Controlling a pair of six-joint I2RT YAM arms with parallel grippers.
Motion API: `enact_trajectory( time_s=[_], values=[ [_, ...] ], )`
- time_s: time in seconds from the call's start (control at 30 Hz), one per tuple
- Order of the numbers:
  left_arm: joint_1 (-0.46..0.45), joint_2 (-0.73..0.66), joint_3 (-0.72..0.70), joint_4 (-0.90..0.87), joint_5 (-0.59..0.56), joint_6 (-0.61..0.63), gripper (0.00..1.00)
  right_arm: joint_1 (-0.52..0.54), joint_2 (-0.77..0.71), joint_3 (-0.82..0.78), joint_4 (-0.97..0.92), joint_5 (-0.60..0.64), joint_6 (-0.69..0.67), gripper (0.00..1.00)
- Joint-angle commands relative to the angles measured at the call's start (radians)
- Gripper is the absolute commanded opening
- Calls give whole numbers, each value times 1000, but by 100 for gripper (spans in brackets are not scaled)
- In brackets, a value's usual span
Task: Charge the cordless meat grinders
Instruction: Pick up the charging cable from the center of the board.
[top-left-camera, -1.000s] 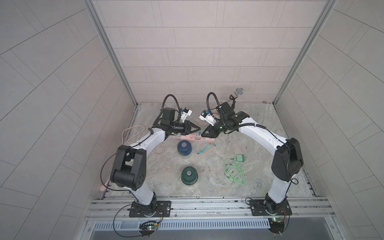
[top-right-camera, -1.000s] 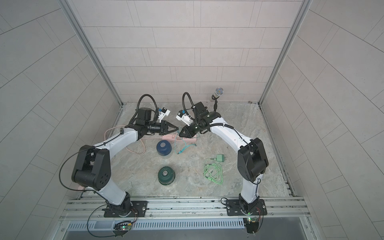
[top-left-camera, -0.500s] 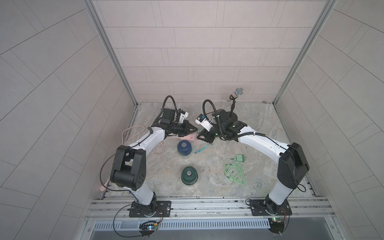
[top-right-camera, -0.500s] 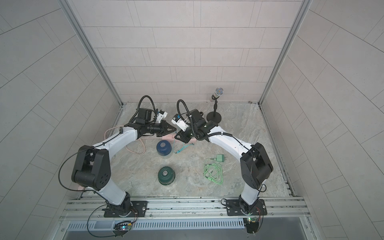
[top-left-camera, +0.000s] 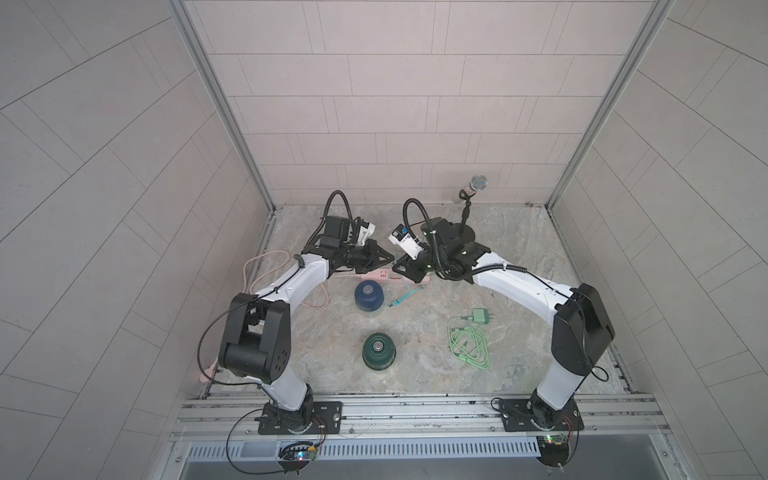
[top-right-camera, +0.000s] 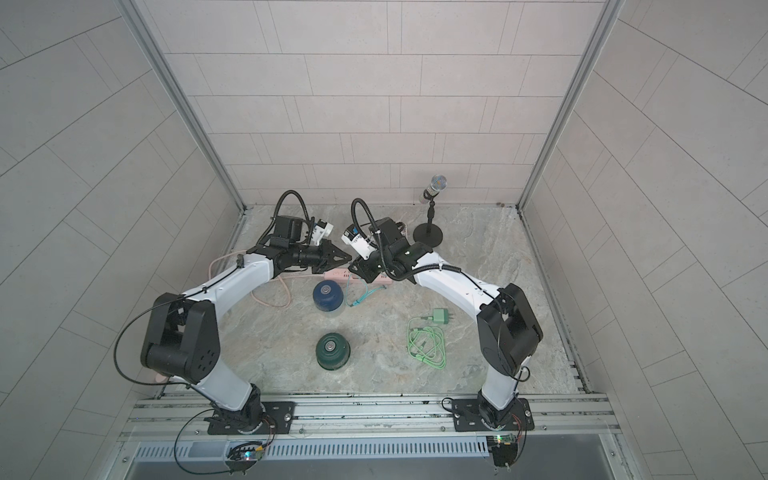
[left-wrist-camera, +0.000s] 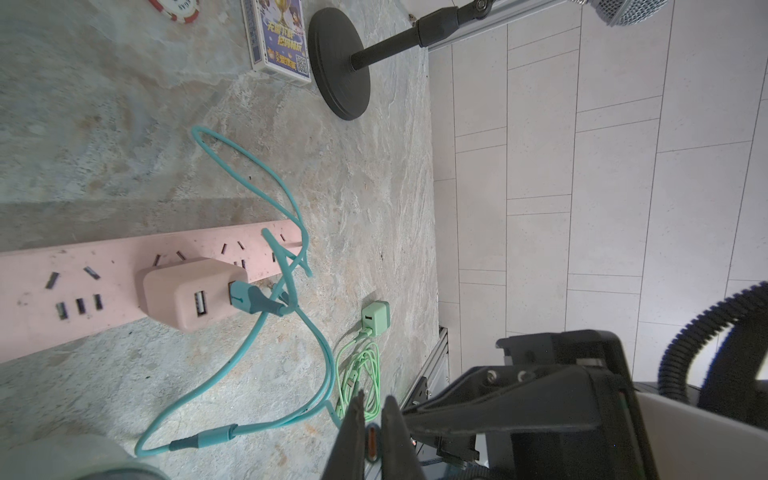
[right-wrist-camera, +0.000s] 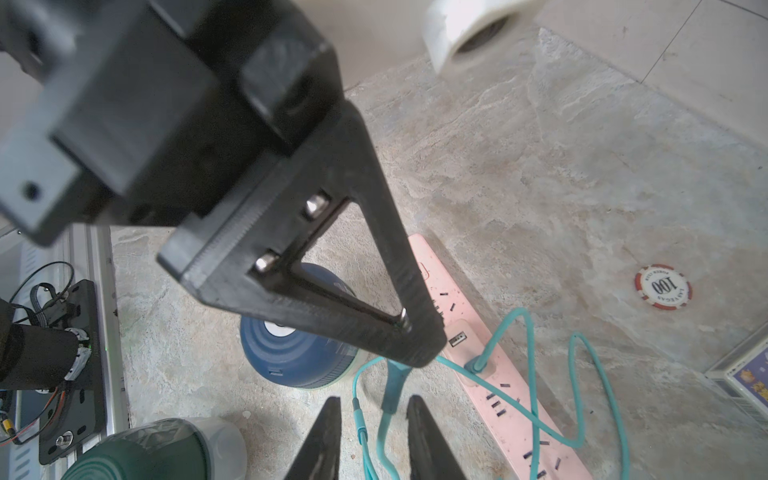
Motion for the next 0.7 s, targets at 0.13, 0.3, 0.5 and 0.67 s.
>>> enact_trajectory(
  time_s=[0.13, 0.3, 0.5, 0.67],
  values=[
    [-6, -32, 10, 5, 0, -11, 0, 6, 34, 30, -19, 21, 0, 24],
    [-8, -29, 10, 8, 3, -11, 0, 5, 36, 31, -1, 26, 13, 19],
    [-9, -22, 13, 11, 6, -11, 0, 6, 40, 42, 3, 37, 26, 23],
    [-10, -19, 14, 12, 8, -11, 0, 7, 52, 52, -12, 32, 23, 18]
  ],
)
